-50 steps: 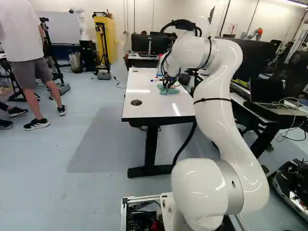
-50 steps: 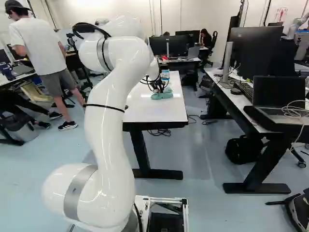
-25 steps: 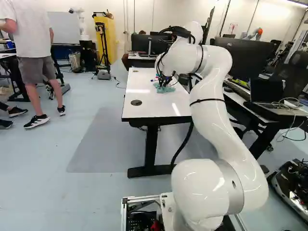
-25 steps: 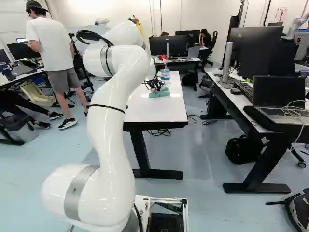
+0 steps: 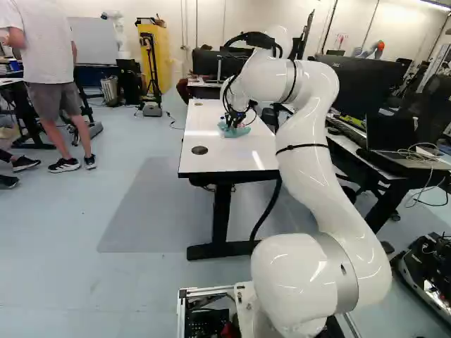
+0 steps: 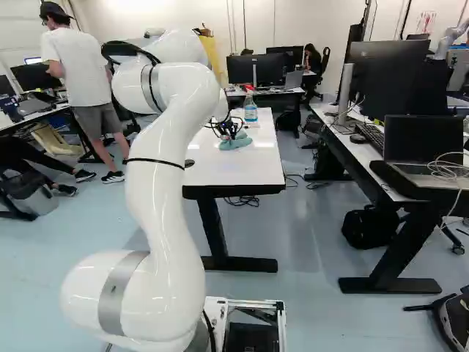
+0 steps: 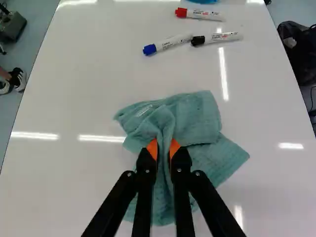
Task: Clean the table with the green towel
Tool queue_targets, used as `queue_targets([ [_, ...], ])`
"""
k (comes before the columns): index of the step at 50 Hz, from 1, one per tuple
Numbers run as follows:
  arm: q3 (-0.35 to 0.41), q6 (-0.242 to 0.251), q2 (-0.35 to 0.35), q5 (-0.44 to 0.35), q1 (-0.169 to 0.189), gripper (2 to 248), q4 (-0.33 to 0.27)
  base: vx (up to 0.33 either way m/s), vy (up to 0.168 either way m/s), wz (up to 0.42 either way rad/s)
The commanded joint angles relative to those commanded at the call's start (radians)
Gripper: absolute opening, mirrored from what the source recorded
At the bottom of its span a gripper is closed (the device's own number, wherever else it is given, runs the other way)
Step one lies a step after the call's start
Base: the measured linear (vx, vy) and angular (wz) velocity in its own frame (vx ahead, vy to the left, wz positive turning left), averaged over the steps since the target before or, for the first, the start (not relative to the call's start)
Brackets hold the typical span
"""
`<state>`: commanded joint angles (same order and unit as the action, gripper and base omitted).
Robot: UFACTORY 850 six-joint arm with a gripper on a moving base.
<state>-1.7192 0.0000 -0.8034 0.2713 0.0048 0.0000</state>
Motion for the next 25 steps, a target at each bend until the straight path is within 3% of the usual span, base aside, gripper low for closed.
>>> queue_targets([
  [25, 0.154, 0.000, 0.107, 0.000, -0.016, 48, 0.000, 0.000, 0.000, 0.000],
])
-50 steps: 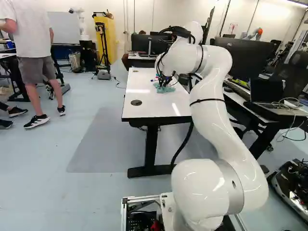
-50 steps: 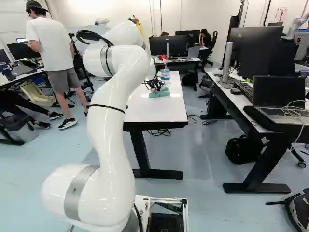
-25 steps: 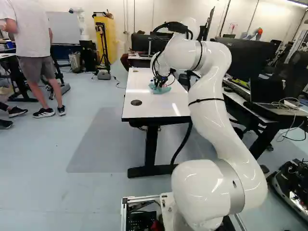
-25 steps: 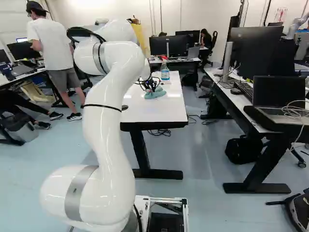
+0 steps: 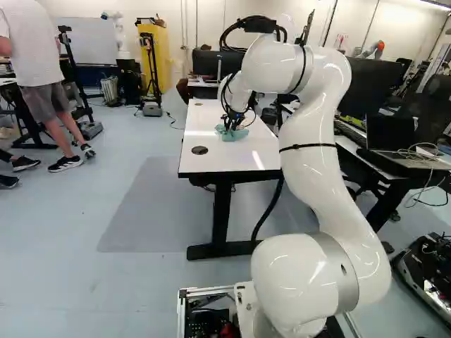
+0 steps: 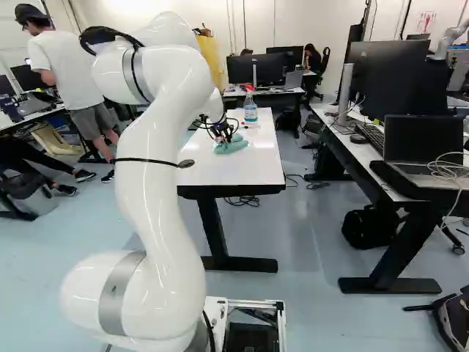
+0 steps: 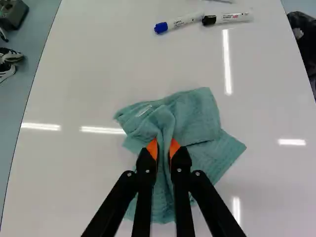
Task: Clean the table with the green towel
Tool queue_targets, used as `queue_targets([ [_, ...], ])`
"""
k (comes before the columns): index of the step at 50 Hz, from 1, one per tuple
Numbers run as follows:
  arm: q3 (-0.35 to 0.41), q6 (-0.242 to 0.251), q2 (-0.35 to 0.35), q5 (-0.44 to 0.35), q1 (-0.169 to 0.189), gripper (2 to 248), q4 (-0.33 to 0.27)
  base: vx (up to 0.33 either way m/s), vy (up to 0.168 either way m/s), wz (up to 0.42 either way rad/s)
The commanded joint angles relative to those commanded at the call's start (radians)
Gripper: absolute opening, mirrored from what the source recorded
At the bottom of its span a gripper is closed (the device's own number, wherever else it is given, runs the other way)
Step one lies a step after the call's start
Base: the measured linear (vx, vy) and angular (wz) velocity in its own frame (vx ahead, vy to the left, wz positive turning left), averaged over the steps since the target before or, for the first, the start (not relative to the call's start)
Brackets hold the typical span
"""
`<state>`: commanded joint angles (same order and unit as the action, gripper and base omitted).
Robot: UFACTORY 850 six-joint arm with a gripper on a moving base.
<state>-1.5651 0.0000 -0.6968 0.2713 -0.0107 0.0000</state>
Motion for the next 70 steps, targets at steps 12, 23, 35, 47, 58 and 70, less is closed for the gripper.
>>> queue_targets([
  [12, 0.073, 0.000, 0.051, 0.000, 0.000, 48, 0.000, 0.000, 0.000, 0.000],
  [23, 0.138, 0.000, 0.097, 0.000, 0.003, 48, 0.000, 0.000, 0.000, 0.000],
  [35, 0.201, 0.000, 0.153, 0.000, 0.015, 48, 0.000, 0.000, 0.000, 0.000],
  [47, 0.243, 0.000, 0.208, 0.000, 0.033, 48, 0.000, 0.000, 0.000, 0.000],
  [58, 0.274, 0.000, 0.253, 0.000, 0.045, 48, 0.000, 0.000, 0.000, 0.000],
  [70, 0.311, 0.000, 0.282, 0.000, 0.046, 48, 0.000, 0.000, 0.000, 0.000],
])
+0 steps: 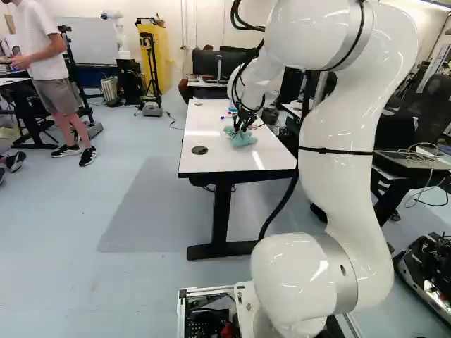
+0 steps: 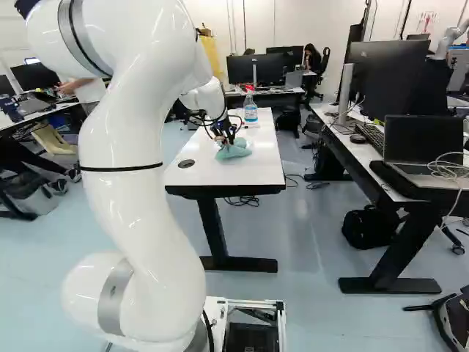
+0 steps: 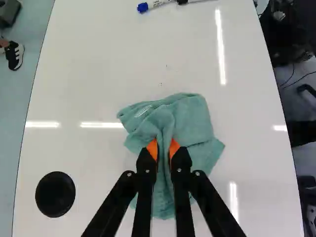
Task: Clean the table with the green towel
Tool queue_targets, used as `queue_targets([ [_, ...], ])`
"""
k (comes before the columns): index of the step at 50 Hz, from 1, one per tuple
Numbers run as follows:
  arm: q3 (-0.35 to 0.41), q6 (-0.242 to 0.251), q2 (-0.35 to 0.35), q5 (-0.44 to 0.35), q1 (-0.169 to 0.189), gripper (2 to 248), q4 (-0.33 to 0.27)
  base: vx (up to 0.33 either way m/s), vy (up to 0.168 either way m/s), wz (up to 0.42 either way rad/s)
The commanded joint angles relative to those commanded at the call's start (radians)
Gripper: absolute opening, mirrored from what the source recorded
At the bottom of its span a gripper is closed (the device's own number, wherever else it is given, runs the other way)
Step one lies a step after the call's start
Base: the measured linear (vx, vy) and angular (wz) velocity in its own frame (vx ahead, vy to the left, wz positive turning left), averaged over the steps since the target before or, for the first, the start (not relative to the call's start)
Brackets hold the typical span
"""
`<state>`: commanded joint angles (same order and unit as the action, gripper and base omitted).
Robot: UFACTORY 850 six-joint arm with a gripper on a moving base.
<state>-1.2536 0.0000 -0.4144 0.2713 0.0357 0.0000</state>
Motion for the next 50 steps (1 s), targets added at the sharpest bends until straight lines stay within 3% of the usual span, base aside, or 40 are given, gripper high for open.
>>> queue_targets([
  [19, 0.064, 0.000, 0.051, 0.000, 0.006, 48, 0.000, 0.000, 0.000, 0.000],
  [50, 0.064, 0.000, 0.051, 0.000, 0.005, 48, 0.000, 0.000, 0.000, 0.000],
])
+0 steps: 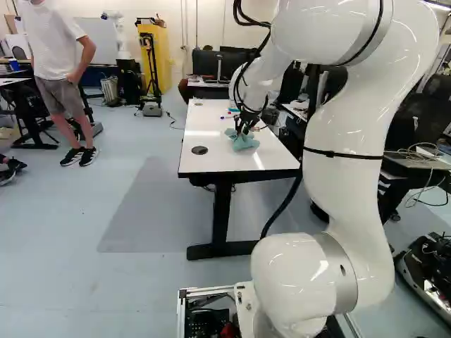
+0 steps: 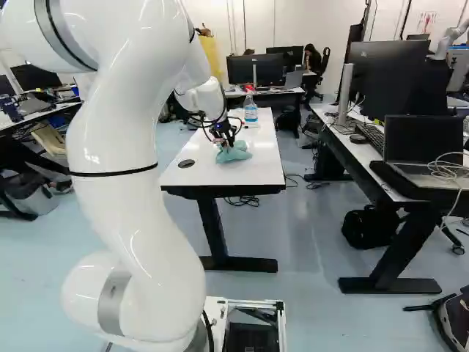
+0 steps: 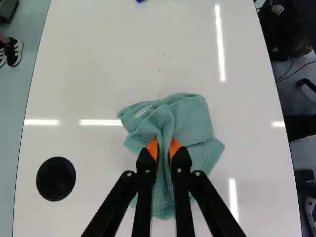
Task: Clean the table with the green towel
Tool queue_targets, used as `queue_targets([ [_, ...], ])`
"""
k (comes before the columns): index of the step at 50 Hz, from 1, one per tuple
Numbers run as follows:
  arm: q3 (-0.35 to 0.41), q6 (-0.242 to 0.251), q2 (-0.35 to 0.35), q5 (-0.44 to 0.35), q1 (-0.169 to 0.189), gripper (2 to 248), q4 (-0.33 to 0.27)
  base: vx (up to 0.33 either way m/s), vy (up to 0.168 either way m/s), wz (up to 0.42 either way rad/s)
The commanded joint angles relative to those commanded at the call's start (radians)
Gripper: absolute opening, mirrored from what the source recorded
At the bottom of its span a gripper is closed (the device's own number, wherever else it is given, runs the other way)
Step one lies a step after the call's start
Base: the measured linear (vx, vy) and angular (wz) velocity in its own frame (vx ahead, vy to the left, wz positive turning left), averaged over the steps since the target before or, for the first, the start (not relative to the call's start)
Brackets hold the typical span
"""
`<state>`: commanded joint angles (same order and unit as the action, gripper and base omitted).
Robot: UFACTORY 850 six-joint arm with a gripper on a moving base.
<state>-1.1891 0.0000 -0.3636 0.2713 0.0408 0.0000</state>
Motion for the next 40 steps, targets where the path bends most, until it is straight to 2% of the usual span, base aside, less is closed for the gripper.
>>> queue_targets([
  [10, 0.011, 0.000, 0.009, 0.000, -0.004, 48, 0.000, 0.000, 0.000, 0.000],
  [23, 0.073, 0.000, 0.059, 0.000, -0.005, 48, 0.000, 0.000, 0.000, 0.000],
  [40, 0.146, 0.000, 0.120, 0.000, 0.027, 48, 0.000, 0.000, 0.000, 0.000],
])
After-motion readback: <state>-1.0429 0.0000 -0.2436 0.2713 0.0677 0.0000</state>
